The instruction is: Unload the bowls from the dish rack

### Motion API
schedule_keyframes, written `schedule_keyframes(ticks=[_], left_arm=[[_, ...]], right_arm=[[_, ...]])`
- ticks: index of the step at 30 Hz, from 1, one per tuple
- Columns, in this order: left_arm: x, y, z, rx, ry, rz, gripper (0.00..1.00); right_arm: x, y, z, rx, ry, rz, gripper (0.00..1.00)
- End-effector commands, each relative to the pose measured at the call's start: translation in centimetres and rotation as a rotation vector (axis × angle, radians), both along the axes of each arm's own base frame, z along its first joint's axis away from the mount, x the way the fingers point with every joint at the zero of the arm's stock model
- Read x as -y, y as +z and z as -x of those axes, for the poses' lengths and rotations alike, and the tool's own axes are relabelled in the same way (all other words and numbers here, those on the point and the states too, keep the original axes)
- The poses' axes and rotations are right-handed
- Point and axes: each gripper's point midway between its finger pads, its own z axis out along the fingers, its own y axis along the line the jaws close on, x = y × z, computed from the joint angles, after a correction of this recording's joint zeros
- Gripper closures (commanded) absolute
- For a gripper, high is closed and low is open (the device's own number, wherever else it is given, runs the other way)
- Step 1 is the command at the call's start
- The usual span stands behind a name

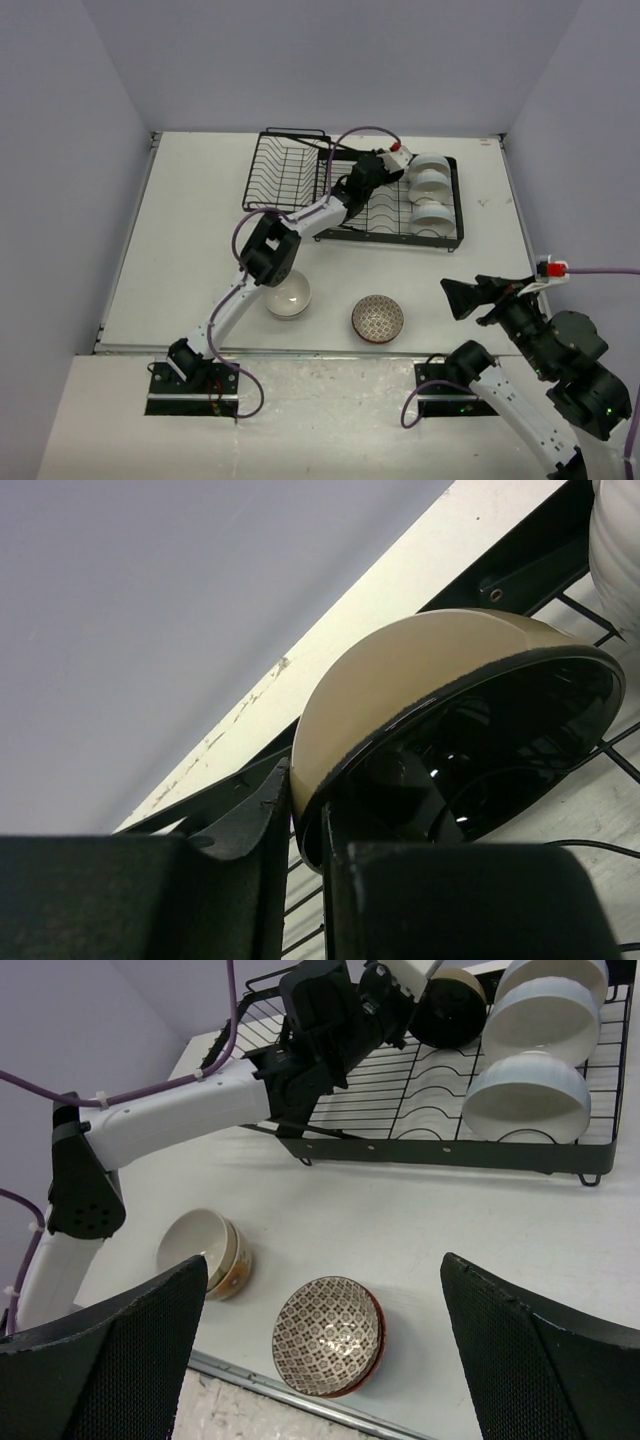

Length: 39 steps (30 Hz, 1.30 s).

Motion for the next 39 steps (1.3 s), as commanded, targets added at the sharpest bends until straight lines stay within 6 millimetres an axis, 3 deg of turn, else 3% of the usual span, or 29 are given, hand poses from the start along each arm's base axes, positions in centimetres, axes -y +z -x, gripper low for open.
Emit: schedule_keyframes(ticks=[1,4,5,9,17,22,26,37,39], left_arm=[[2.6,0.6,1.8,0.035,-0.014,0.067,1.00],[2.2,0.7,2.5,0.079,0.058,0.083,1.00],[1.9,2.3,2.5,0.140,0.092,0.140,1.00],[1.9,3.2,3.8,0.215,0.170,0.175,1.00],[0.1,6.7,4.9,0.369,0.294,0.214,1.00],[-0.7,7.8,5.3,0.414,0.333,0.233,1.00],[-0.6,9.0,5.7,0.438,0.340,0.270,1.00],[0.2,15.3,6.8,0.465,0.329,0.429,1.00],[0.3,15.7,6.9,0.469,0.323,0.434,1.00]], right_arm=[[-0.4,0.8,0.1,0.039,0.028,-0.004,0.01],[-0.4,0.9,0.3,0.049,0.034,-0.012,0.01],[-0.5,0.8,0.3,0.049,0.041,-0.011,0.01],[-0.6,0.9,0.4,0.059,0.051,-0.012,0.01],[-1.0,1.0,0.7,0.066,0.078,-0.013,0.01],[-1.0,1.1,0.7,0.073,0.083,-0.014,0.01],[-1.0,1.1,0.8,0.075,0.084,-0.016,0.01],[-1.0,1.2,0.8,0.080,0.084,-0.020,0.01],[-1.0,1.2,0.8,0.083,0.084,-0.020,0.01]])
